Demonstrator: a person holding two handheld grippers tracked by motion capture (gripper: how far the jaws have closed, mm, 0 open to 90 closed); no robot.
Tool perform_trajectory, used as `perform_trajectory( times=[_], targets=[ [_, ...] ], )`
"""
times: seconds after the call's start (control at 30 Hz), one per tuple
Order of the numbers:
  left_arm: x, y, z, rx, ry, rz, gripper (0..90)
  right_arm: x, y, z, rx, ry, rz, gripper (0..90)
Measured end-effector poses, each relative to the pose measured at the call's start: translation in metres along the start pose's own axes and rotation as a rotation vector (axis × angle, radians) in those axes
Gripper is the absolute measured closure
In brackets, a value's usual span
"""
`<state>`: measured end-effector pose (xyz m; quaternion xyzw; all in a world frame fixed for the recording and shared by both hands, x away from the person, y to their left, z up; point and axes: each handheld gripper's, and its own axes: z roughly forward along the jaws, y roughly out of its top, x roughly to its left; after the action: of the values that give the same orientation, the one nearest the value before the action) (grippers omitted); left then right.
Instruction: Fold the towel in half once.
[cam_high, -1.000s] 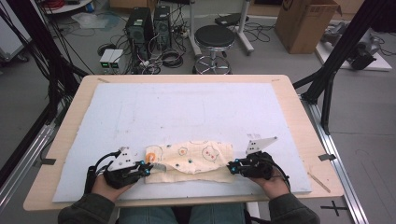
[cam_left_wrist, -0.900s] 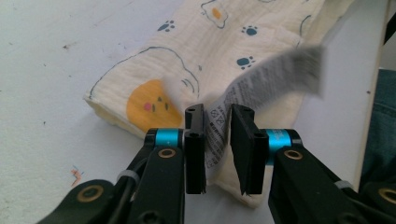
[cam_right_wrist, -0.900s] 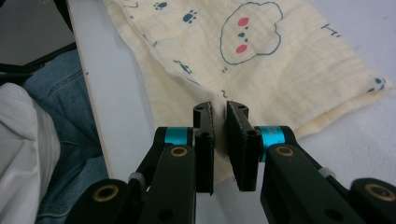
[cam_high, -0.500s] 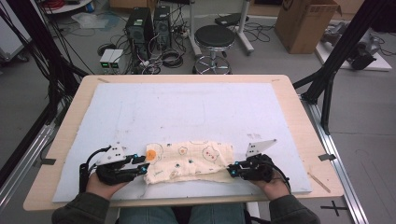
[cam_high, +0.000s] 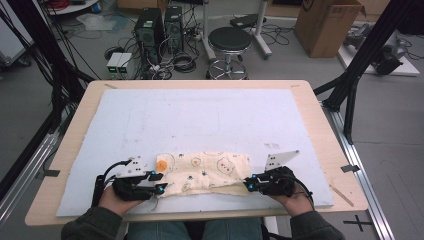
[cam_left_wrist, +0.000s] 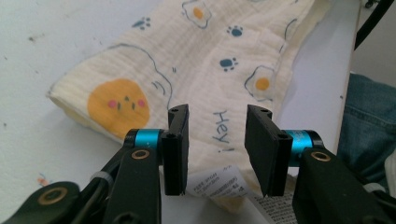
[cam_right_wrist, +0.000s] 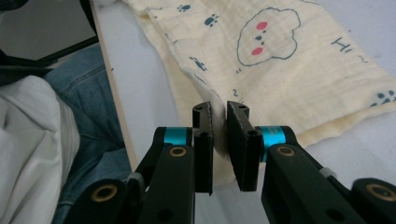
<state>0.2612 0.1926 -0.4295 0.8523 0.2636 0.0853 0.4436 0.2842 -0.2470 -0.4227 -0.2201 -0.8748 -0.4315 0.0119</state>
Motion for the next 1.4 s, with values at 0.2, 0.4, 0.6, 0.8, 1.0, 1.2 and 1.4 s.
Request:
perform_trajectory(
  times=[0.2,0.4,0.6,0.8,1.0,1.2,1.4],
  targets=[
    [0.003,-0.004,0.002,0.041,0.029,-0.008,60.0,0.0,-0.005,0.002,0.05,0.011,-0.009,80.1],
    [0.007,-0.007,0.002,0.048,0.047,-0.026,60.4,-0.002,-0.007,0.004,0.081,0.064,-0.007,66.1],
    [0.005,0.003,-0.006,-0.026,0.025,-0.029,60.4,0.0,0.005,-0.003,-0.002,0.083,-0.014,63.0],
    [-0.005,0.009,0.001,-0.026,-0.058,0.007,60.4,0.002,0.014,0.014,0.021,0.069,-0.035,65.8],
    [-0.007,0.0,0.01,0.068,-0.101,0.04,59.3,0.001,0.012,0.031,0.097,0.063,-0.065,66.7],
    [-0.005,-0.006,0.01,0.097,-0.05,0.072,75.2,-0.003,0.006,0.03,0.118,0.05,-0.092,75.1],
    [-0.003,-0.008,0.007,0.093,-0.05,0.073,85.9,-0.005,0.003,0.025,0.129,0.032,-0.1,84.7]
  ],
)
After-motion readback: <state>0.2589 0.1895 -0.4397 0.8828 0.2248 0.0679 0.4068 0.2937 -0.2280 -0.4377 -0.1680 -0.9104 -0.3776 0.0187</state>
